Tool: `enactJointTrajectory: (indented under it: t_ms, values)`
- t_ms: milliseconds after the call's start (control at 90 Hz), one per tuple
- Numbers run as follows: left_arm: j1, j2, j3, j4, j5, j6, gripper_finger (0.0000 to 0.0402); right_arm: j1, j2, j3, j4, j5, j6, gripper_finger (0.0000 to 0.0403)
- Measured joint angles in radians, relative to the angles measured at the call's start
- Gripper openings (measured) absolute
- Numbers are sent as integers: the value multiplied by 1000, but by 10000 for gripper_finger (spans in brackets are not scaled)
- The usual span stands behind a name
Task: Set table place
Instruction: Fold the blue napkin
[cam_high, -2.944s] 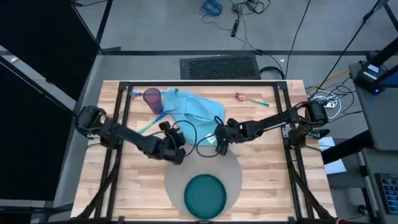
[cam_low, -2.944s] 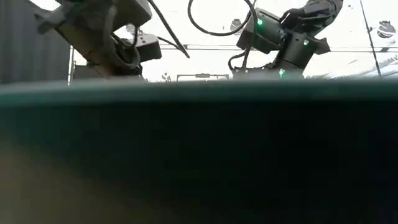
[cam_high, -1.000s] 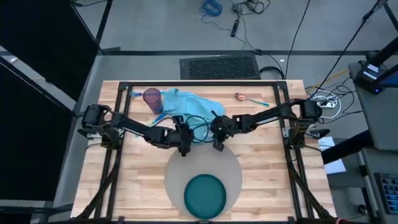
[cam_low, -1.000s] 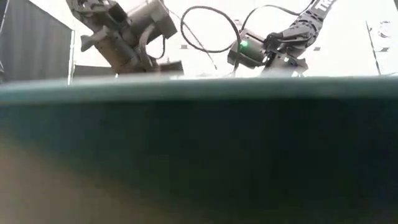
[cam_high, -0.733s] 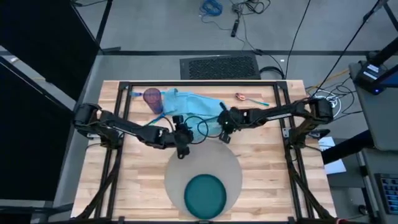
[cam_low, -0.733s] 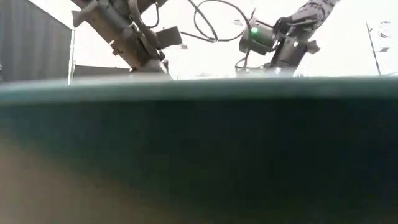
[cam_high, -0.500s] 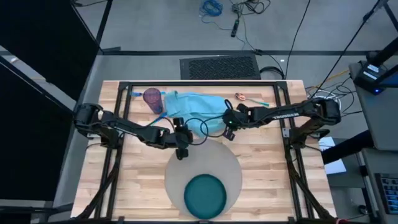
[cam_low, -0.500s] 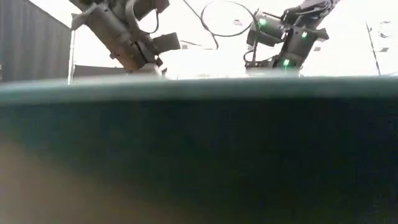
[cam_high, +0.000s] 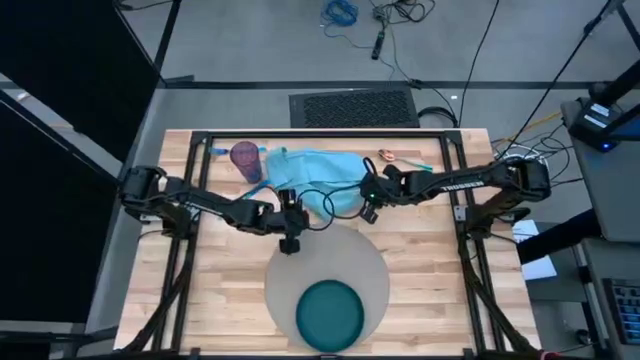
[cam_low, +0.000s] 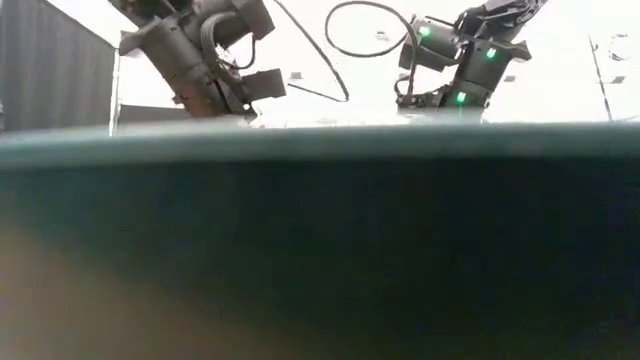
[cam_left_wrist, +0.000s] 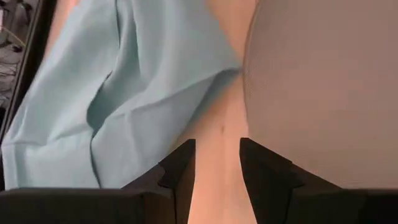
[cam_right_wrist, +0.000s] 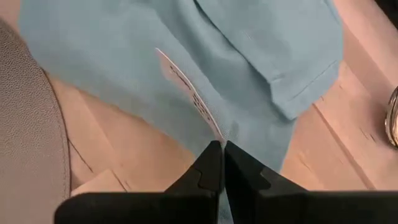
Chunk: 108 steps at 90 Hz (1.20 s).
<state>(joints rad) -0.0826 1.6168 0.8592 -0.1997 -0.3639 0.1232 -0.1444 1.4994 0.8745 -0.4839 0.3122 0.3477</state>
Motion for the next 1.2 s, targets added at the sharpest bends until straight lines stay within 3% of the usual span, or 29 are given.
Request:
enactJointTrajectory:
  t_ms: [111,544,744,1033,1200]
  values:
    - [53,0,0,12,48,18,111,0,0,1,2,0,0,0]
    - [131,133,-1,70,-5,98,111,0,0,2,9,-30,-1,0]
    - [126,144,-1,106,-136,147,111,0,-1,2,11,-30,-8,0]
    - [142,144,-1,113,-115,149,109,0,-1,3,11,-30,-8,0]
    - [154,161,0,116,-77,147,82,0,-1,3,15,-30,-8,0]
